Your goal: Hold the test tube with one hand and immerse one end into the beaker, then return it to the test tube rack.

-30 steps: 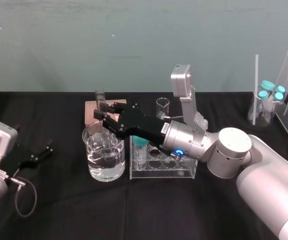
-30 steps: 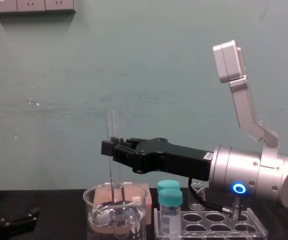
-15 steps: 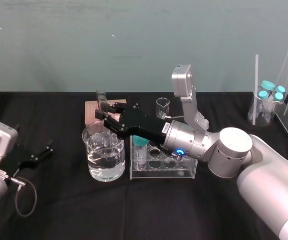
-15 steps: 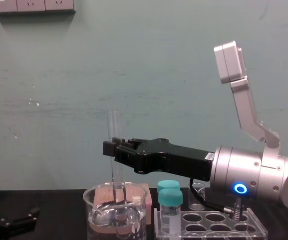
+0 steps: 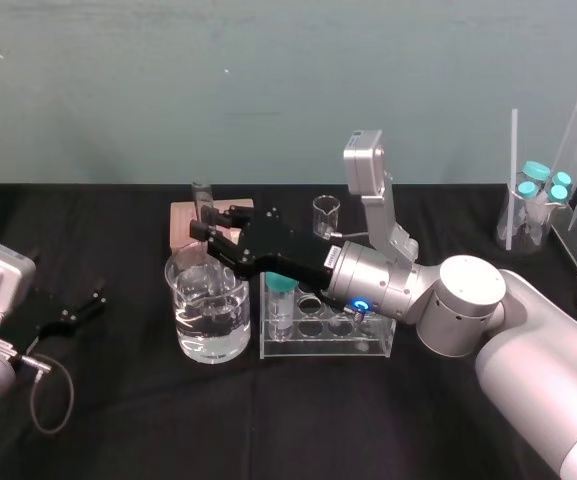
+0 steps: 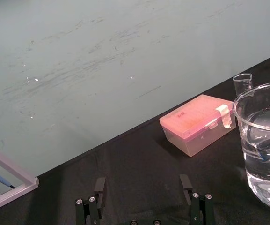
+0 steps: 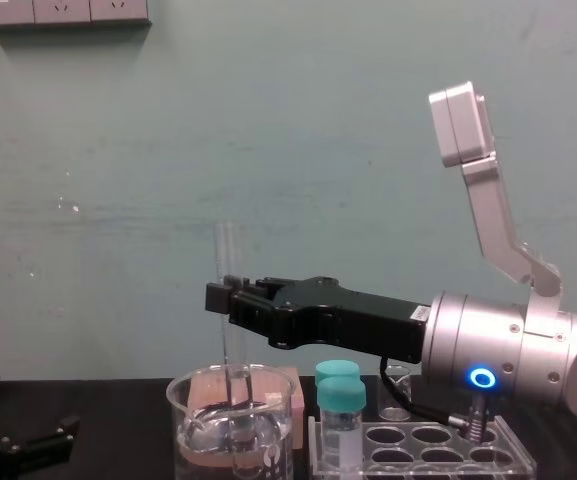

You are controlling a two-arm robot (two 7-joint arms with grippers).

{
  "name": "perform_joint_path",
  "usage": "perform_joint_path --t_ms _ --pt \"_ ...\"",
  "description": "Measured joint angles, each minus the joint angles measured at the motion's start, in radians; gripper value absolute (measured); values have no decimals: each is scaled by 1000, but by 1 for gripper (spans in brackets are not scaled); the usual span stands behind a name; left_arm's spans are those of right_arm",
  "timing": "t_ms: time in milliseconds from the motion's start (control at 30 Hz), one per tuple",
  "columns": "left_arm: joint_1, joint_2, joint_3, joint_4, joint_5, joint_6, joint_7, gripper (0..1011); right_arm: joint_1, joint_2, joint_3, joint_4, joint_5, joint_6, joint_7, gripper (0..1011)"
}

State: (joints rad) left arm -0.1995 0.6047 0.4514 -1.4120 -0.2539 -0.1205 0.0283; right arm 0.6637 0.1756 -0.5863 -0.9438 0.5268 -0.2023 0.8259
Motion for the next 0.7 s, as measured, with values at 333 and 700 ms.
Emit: perform_joint_path --t_ms 333,700 --pt "0 0 0 0 0 0 0 1000 -2 0 -1 -3 -2 1 -3 225" --pt "0 0 0 0 0 0 0 1000 -1 -2 -2 4 -4 1 -4 225"
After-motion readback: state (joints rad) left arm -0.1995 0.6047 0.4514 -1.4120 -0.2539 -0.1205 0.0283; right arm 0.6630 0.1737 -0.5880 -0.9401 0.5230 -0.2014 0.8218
